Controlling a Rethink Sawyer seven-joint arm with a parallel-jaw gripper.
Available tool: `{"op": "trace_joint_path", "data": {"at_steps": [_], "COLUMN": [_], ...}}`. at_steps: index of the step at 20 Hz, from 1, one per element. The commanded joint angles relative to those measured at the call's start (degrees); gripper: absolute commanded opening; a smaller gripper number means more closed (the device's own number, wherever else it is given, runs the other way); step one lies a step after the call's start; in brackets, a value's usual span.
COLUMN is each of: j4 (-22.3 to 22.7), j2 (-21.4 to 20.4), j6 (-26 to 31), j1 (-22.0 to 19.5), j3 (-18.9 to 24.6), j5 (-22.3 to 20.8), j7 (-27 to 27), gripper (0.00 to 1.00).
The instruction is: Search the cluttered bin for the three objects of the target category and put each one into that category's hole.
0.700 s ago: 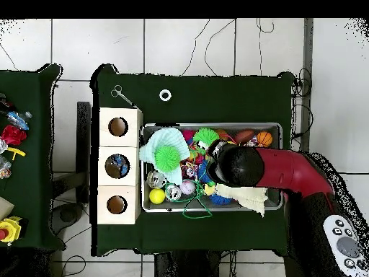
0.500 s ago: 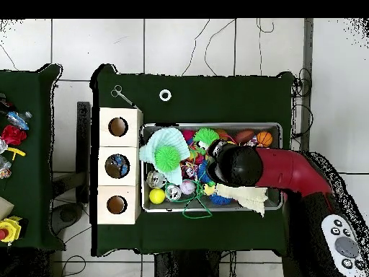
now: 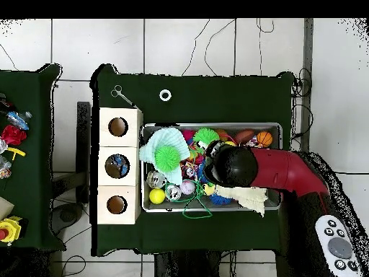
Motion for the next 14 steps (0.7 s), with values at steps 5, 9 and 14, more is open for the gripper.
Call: {"op": "trace_joint_path", "data": {"at_steps": [5, 9, 14], "j4": [0.8, 1.8, 3.5], "j2": [0.9, 3.3, 6.8], "j6": [5.2, 4.1, -1.5], "j1": [-2.1, -3.5, -3.8], "j3": [-3.9, -4.5, -5.3], "j5": [-3.9, -4.0, -4.7], "j7": [-4.6, -4.7, -1.9], "gripper": [1.00, 1.00, 1.00]}}
